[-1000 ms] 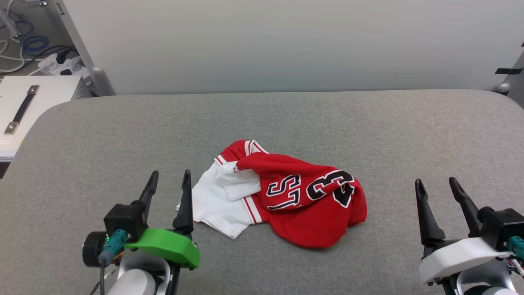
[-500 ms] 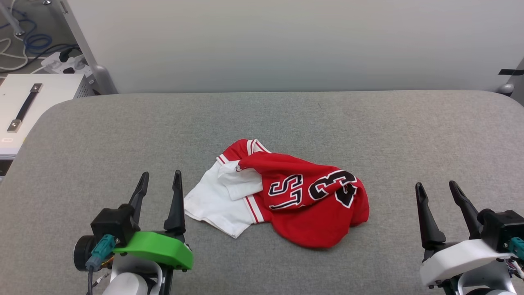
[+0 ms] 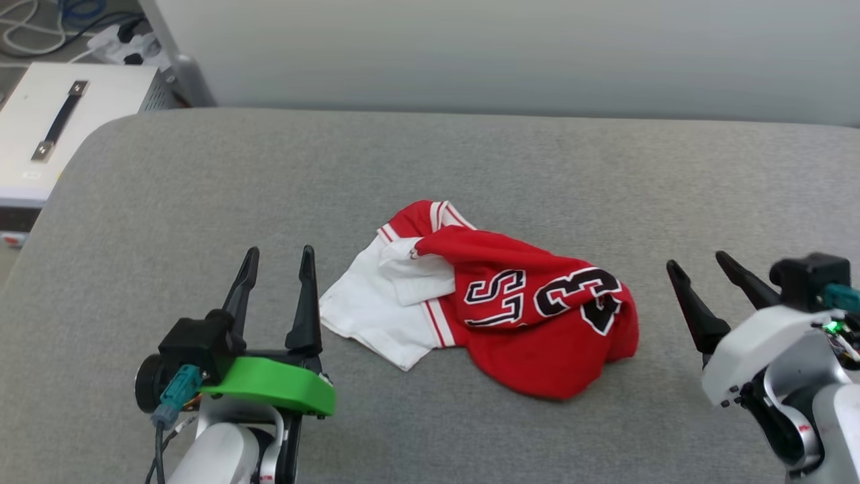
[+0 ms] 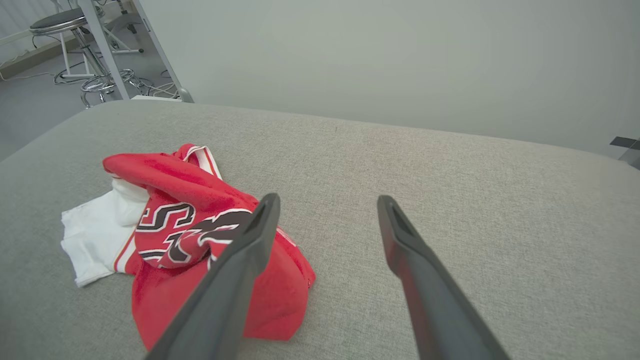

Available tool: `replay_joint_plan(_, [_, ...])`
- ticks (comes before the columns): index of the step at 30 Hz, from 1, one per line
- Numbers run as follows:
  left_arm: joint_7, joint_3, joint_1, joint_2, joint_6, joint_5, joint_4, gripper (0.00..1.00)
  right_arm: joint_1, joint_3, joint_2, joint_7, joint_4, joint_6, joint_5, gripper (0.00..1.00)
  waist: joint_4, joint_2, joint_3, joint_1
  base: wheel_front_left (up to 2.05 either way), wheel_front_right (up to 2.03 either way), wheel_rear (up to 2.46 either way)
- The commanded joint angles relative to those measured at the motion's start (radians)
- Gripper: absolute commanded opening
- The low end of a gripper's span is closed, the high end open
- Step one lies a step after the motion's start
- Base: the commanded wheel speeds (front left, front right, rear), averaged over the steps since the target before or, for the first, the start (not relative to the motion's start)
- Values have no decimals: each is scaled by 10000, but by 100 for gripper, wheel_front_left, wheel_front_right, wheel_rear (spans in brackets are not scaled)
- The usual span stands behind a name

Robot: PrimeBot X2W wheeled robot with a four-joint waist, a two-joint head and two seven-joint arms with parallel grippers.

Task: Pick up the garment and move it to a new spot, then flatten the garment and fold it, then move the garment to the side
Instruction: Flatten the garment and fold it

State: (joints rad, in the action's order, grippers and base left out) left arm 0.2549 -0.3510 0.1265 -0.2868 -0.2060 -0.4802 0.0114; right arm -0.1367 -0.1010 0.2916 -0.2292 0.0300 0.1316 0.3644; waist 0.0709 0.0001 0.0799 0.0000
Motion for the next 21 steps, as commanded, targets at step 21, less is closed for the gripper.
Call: replay_joint_plan(21, [67, 899, 484, 1434, 837, 1041, -43, 100, -3783, -5530, 3199, -3986, -1565, -9, 3587, 100, 1832, -1, 1442, 0, 0, 0, 0])
